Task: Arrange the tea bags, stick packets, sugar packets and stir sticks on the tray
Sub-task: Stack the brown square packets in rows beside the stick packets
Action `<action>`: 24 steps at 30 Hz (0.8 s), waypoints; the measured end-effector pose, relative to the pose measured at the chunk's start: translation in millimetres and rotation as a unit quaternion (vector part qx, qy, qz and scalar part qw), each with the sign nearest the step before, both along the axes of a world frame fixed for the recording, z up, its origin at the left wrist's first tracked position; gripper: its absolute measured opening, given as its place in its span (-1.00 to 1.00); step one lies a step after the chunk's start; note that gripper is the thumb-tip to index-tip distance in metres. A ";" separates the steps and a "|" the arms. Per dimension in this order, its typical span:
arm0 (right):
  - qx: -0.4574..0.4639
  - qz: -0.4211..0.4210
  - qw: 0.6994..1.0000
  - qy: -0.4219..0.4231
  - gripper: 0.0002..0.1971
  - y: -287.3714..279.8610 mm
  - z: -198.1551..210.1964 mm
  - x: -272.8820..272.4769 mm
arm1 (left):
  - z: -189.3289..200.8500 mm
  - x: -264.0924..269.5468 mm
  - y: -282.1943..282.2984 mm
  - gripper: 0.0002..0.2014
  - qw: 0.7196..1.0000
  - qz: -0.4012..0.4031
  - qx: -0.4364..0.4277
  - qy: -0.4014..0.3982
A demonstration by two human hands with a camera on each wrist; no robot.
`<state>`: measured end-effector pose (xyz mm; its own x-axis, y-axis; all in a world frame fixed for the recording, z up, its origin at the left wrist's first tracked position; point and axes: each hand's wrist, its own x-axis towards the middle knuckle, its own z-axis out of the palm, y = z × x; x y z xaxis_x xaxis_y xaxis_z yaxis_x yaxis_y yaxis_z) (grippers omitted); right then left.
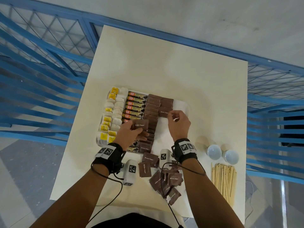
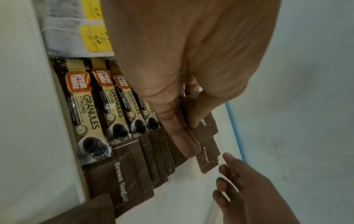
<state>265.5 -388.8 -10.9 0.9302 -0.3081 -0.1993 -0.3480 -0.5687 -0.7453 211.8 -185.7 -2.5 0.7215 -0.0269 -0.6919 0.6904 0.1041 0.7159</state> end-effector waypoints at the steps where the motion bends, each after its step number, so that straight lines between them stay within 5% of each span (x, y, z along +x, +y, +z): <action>1: 0.019 0.042 0.999 -0.004 -0.97 3.9 2.9 -3.1 | -0.7 0.1 -0.2 -0.68 1.000 0.001 0.011 -0.002; 4: 0.073 0.161 0.984 0.013 -0.91 17.5 12.4 -7.7 | -15.2 -2.1 1.1 -0.45 1.000 -0.018 0.025 0.000; 7: 0.083 0.224 0.969 0.054 -0.85 25.7 14.5 -8.2 | -11.2 -1.3 -1.1 -0.50 1.000 -0.010 0.020 -0.018; 14: 0.107 0.199 0.973 0.049 -0.96 25.0 12.0 -7.7 | 9.8 3.4 -5.0 -0.80 0.998 0.068 0.017 -0.003; 24: 0.100 0.218 0.967 0.089 -0.83 22.0 10.8 -18.1 | 7.8 6.4 -8.6 -0.78 0.995 0.068 0.071 -0.027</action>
<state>247.4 -366.7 -0.1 0.9085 0.1678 -0.3828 -0.2401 -0.5402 -0.8065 218.2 -194.3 5.3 0.7484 0.1678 -0.6416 0.6367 0.0890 0.7659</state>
